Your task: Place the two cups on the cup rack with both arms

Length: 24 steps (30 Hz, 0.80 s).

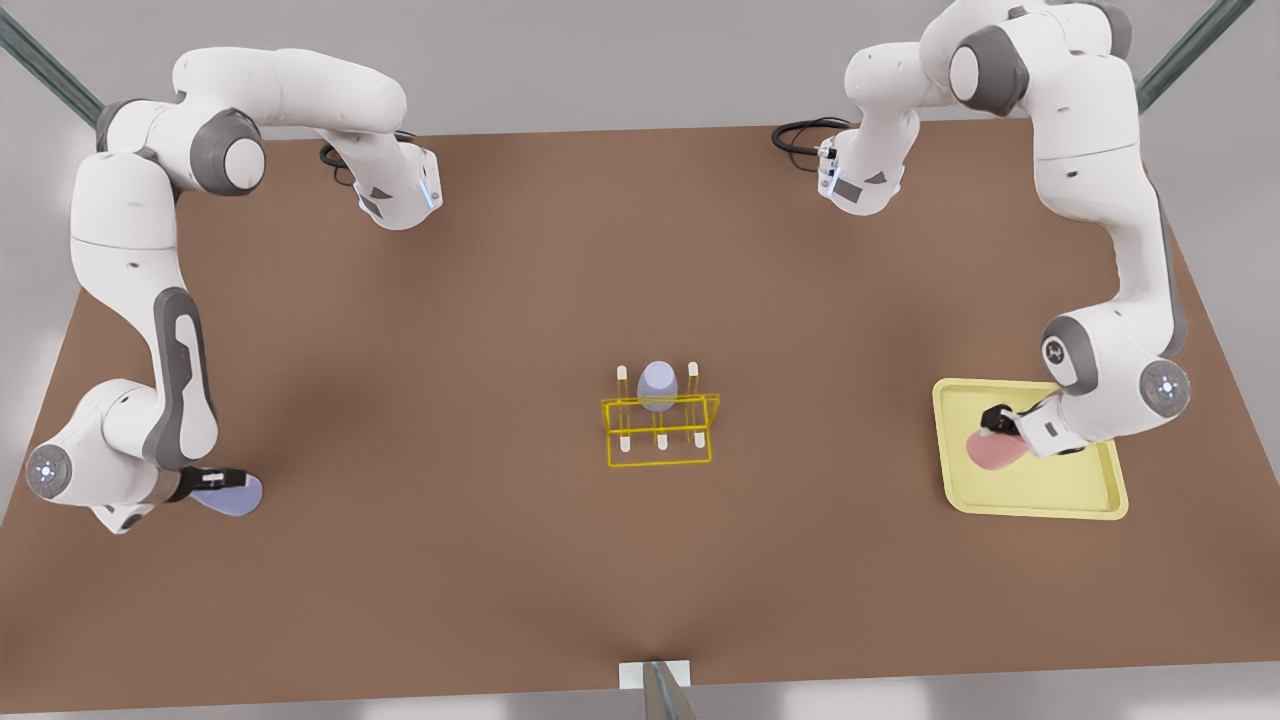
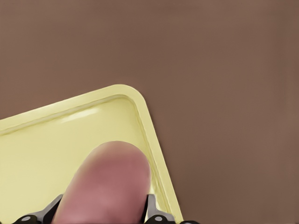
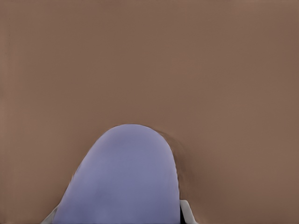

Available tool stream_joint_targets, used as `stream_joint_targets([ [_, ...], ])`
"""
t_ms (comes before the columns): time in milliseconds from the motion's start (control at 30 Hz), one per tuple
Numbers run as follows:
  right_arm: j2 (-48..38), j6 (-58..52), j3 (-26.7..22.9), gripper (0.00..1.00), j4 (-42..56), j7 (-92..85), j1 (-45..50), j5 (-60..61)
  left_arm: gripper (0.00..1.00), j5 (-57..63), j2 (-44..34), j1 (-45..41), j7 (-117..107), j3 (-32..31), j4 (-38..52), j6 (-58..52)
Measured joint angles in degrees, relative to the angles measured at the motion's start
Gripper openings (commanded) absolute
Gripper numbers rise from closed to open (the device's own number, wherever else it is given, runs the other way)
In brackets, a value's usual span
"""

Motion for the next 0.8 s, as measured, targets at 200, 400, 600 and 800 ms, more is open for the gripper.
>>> stream_joint_targets([
  [200,-2.6,-1.28,5.95,0.81,0.13,-1.57,-0.01,3.18,0.83,-1.17,3.34,-0.26,-14.04,-16.47,10.08,-7.54],
  [400,-4.5,-2.21,16.07,0.81,-0.03,-2.54,0.34,5.07,0.83,-4.15,7.13,-2.5,-31.33,-22.37,17.99,-10.33],
  [600,-4.06,-2.38,23.39,0.81,0.95,-3.16,3.41,7.41,0.83,-6.14,8.39,-7.52,-45.79,-25.27,19.84,-13.05],
  [800,-3.06,-1.64,23.75,0.81,5.22,-3.52,12.26,11.92,0.83,-6.44,11.16,-11.08,-57.42,-26.06,24.53,-13.89],
])
